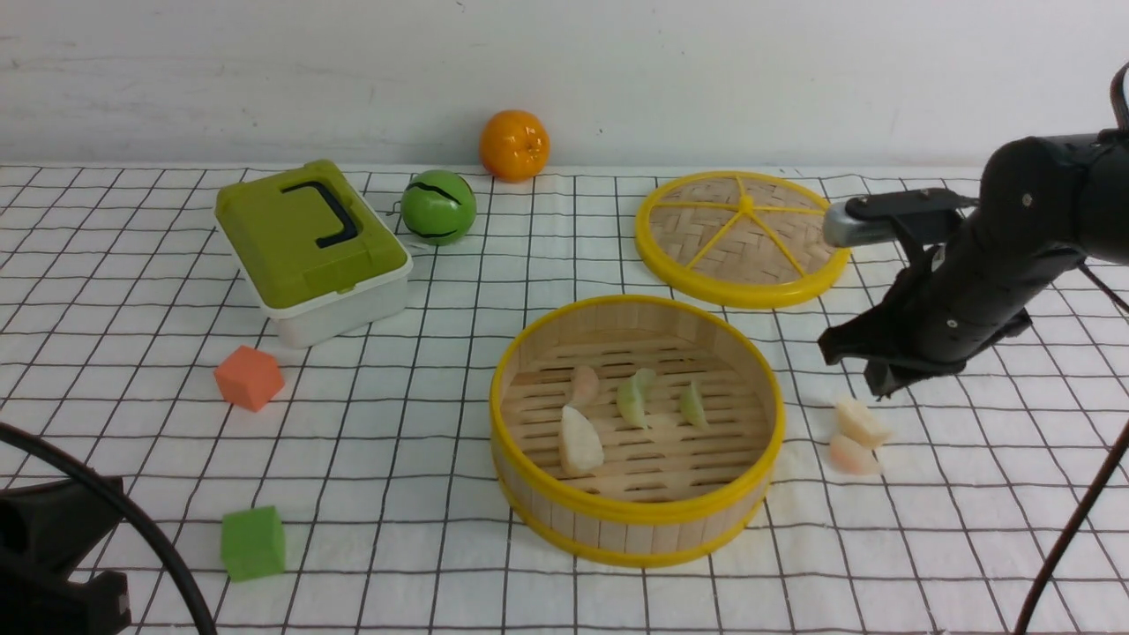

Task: Put the dumplings into the steamer on the table with the white tablecloth.
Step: 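Reach for and grasp a dumpling lying on the table beside the steamer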

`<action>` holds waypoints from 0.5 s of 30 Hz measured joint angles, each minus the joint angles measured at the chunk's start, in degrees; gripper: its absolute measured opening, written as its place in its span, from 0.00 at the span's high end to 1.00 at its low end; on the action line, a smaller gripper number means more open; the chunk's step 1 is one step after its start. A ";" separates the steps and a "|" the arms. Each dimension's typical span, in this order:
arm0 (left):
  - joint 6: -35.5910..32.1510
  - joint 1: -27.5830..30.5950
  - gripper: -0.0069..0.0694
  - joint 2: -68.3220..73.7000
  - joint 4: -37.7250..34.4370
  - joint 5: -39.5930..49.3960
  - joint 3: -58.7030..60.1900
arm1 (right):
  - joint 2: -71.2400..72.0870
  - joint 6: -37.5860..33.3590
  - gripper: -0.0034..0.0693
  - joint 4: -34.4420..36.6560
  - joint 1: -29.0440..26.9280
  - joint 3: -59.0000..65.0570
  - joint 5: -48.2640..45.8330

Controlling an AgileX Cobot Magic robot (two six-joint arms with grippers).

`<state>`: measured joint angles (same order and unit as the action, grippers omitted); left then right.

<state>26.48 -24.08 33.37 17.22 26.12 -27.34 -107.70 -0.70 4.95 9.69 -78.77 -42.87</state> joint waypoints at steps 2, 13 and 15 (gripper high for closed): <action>0.00 0.00 0.91 0.00 -0.05 0.12 0.00 | -1.51 0.00 0.77 -0.94 0.00 0.00 -0.76; 0.00 0.00 0.90 0.00 -0.25 0.44 0.00 | -6.01 0.25 0.38 -0.08 0.00 0.11 3.25; 0.00 0.00 0.90 0.00 -0.25 0.44 0.00 | -6.73 0.70 0.47 0.92 0.00 0.11 3.18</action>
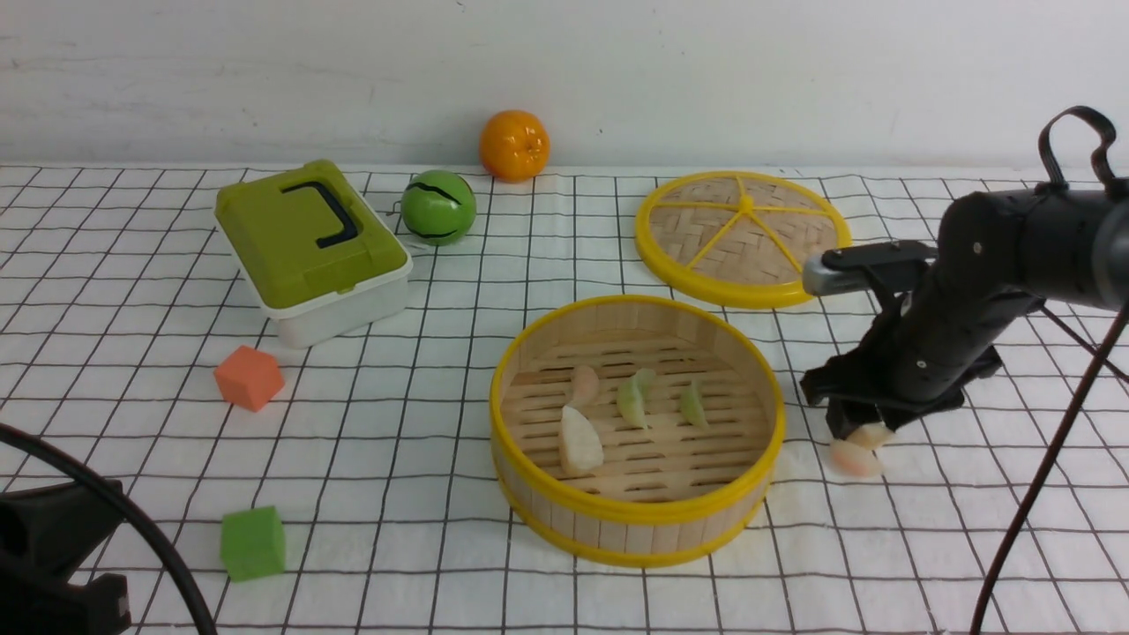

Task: Put the dumplings into the steamer on the table with the white tablecloth.
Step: 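Reach for and grasp a dumpling lying on the table beside the steamer, then place the dumpling in the bamboo steamer basket with the right gripper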

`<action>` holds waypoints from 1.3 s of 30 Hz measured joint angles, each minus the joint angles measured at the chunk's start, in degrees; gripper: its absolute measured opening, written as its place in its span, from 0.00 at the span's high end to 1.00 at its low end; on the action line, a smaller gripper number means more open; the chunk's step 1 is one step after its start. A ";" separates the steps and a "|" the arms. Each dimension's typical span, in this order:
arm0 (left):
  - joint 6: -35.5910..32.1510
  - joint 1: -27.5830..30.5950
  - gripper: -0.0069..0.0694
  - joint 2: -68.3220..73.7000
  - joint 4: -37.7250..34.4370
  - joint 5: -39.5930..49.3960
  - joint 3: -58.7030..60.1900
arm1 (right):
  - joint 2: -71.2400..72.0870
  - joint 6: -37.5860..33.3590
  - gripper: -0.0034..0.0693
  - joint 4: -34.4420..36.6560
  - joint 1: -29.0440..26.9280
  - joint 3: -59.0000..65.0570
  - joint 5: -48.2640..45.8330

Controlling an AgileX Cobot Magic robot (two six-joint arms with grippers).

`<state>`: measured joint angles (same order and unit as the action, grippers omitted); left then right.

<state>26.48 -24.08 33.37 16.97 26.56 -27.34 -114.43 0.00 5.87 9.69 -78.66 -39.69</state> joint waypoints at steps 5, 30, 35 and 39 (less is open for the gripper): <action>0.00 0.00 0.90 0.00 -0.06 0.00 0.00 | -0.48 1.83 0.61 0.61 0.00 0.00 -0.22; 0.00 0.00 0.89 0.00 -0.17 0.04 0.00 | 6.46 -14.25 0.61 29.53 15.34 -1.09 0.78; 0.00 0.00 0.88 0.00 -0.64 0.04 0.00 | 3.54 -12.01 0.61 25.75 17.13 -1.09 2.46; 0.00 0.00 0.88 0.00 -1.03 0.11 0.00 | 1.15 -3.48 0.61 17.23 17.74 -1.09 4.74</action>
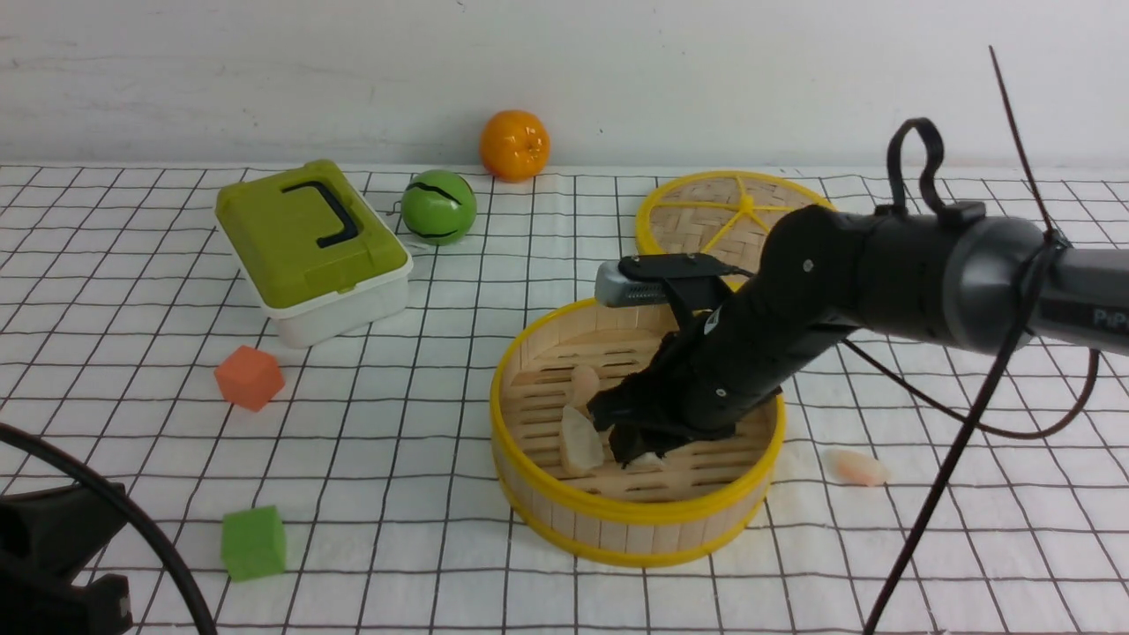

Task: Put the dumplings into the steamer on the table with the white tablecloth.
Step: 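Place the dumpling in the bamboo steamer basket with the right gripper, then reach for and grasp a dumpling lying on the table beside the steamer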

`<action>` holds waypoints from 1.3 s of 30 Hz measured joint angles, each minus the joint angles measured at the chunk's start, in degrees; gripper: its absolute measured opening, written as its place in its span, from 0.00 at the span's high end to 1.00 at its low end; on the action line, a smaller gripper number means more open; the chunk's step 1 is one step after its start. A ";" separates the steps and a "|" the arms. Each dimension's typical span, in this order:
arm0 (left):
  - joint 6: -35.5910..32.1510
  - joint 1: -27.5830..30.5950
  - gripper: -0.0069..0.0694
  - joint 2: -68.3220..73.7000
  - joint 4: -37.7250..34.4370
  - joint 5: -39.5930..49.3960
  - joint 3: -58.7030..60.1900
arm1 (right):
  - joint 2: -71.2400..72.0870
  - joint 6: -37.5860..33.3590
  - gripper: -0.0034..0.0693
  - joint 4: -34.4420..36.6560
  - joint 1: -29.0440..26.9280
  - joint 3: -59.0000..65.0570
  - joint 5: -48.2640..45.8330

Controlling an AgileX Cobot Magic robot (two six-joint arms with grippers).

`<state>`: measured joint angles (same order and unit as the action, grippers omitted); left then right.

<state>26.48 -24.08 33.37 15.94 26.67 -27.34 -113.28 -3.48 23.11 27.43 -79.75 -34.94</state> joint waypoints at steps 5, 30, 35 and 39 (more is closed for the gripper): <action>0.00 0.00 0.88 0.00 -0.13 0.12 0.00 | -0.10 4.14 0.61 -2.28 0.00 -0.04 0.42; 0.00 0.00 0.86 0.00 -1.42 0.30 0.00 | 15.26 3.48 0.26 -13.95 -2.86 -0.04 -10.45; 0.00 0.00 0.86 0.00 -1.53 0.30 0.00 | 14.14 -1.26 0.26 -24.92 -9.39 0.22 -17.38; 0.00 0.00 0.86 0.00 -1.64 0.35 0.00 | 8.24 -14.56 0.26 -19.99 -14.34 0.39 -19.91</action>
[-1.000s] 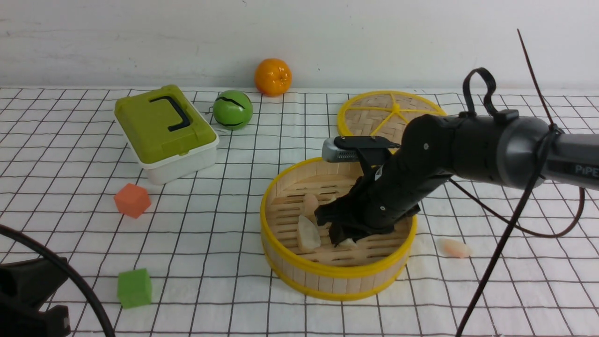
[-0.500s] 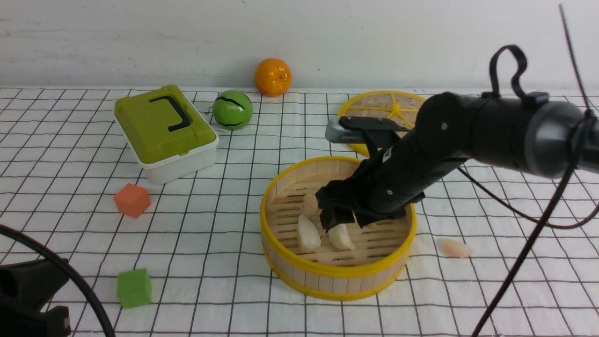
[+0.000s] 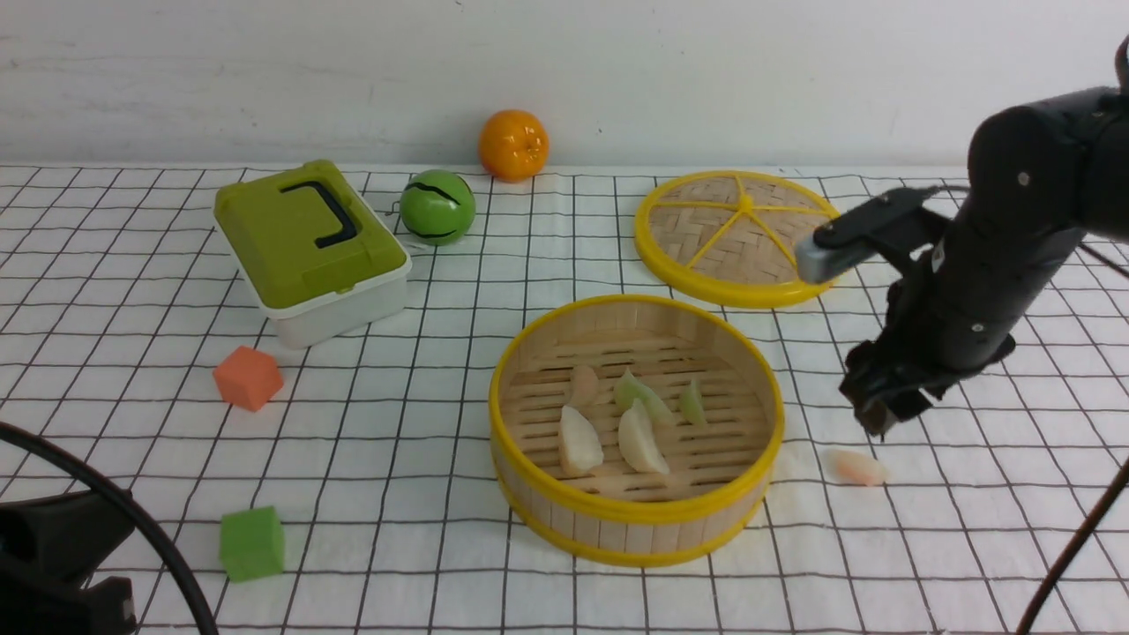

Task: Put the dumplings into the steamer on the table with the white tablecloth.
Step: 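Reach for and grasp a dumpling lying on the table beside the steamer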

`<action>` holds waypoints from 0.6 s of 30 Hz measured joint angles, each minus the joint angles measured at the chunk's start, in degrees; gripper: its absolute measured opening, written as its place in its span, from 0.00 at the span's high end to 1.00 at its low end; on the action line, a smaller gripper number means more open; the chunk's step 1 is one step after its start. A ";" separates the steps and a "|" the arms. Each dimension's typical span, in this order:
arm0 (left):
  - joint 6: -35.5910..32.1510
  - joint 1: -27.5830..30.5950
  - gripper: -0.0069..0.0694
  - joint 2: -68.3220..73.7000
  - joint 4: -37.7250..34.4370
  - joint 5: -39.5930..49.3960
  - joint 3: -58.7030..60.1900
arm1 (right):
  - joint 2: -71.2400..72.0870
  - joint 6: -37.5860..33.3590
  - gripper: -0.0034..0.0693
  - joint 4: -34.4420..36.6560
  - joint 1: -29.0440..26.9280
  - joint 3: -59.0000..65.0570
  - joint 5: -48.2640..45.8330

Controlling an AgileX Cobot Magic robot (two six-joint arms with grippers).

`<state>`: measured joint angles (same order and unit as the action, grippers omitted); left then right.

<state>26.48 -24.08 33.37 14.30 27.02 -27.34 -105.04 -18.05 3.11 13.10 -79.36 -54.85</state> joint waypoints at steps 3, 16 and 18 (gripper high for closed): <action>0.00 0.00 0.86 0.00 0.00 0.00 0.00 | -3.65 -8.14 0.26 6.13 -0.46 0.12 -1.19; 0.00 0.00 0.86 0.00 0.12 0.00 0.00 | -7.51 -13.10 0.39 6.72 -0.46 -0.61 -0.44; 0.00 0.00 0.86 0.00 0.12 0.00 0.00 | -7.51 -13.10 0.45 6.56 -0.46 -1.10 -0.94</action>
<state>26.48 -24.08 33.37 14.42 27.02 -27.34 -112.55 -31.15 9.67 12.64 -80.46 -55.79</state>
